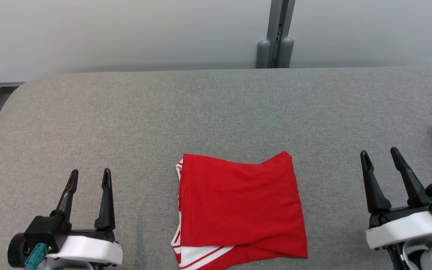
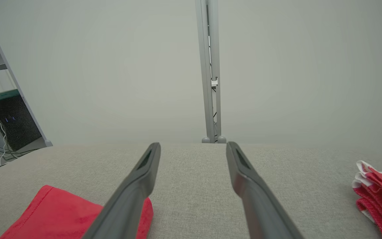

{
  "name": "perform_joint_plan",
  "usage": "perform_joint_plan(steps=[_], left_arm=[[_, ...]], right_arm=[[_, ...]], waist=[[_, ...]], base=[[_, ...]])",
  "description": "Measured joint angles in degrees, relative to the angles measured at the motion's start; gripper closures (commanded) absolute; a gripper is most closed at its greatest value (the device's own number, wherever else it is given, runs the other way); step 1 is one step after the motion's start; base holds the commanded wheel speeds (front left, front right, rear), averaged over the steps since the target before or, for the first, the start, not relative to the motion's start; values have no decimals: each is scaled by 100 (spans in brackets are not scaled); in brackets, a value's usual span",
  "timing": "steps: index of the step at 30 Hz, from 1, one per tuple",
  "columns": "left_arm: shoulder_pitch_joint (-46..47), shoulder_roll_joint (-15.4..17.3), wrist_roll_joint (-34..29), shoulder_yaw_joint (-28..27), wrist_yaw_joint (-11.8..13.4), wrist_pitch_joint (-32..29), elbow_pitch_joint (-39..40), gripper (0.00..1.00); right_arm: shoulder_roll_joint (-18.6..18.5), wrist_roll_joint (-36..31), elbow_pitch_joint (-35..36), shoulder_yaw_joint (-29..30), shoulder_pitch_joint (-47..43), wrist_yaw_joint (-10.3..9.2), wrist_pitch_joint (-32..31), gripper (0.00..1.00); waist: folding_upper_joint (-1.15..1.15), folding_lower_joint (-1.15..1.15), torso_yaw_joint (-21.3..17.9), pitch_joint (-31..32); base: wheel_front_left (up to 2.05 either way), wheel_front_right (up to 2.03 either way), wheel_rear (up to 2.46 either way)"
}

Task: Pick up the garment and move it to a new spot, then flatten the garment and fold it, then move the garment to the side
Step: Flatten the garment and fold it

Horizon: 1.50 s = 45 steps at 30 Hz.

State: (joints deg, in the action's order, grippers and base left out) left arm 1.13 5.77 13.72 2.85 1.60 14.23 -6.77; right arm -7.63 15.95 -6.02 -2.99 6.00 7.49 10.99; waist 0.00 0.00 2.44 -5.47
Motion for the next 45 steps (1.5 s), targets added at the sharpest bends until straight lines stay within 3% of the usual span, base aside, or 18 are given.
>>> perform_joint_plan(steps=[18, 45], left_arm=[[-740, 180, 44, 107, 99, -595, 485, 0], [-887, 243, 96, 200, 238, -723, 595, 0]], right_arm=[[109, -146, 798, 443, -1198, 0, -693, 0], [209, -196, 998, 584, -1452, 0, -925, 0]], waist=[[0, 0, -108, 646], [0, 0, -125, 716]], base=[[0, 0, 0], [0, 0, 0]])
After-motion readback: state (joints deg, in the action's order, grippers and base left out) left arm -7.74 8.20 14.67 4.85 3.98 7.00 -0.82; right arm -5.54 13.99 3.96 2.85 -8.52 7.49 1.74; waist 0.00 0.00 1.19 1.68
